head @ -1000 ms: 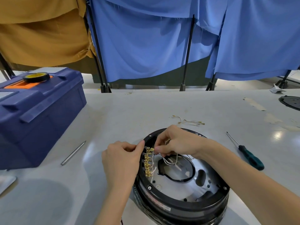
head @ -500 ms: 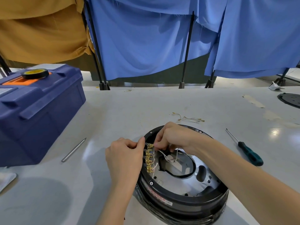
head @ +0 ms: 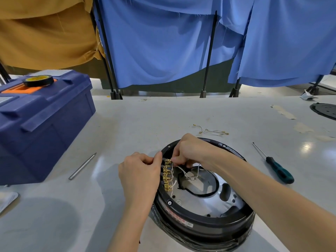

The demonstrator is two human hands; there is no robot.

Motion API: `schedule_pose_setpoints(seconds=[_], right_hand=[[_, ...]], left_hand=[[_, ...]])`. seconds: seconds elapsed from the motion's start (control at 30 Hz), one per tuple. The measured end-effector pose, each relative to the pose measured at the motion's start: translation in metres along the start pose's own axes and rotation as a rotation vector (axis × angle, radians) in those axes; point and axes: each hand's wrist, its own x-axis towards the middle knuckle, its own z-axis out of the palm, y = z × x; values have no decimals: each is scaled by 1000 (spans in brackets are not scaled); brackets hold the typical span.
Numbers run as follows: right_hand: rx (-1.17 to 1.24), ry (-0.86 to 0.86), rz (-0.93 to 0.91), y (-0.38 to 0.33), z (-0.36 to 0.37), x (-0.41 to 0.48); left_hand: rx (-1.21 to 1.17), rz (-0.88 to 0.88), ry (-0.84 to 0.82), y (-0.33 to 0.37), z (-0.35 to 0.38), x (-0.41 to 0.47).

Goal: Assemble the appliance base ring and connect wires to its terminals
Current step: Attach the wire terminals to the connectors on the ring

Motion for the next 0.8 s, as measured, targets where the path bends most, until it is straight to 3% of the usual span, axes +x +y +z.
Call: schedule_pose_setpoints(seconds=[0.47,0.8], right_hand=[[-33,-60,44,-6,-1,-4],[-35,124,11,-11,18,3]], left_hand=[[13,2,2,-1,1,1],[20,16,10,1,2,-1]])
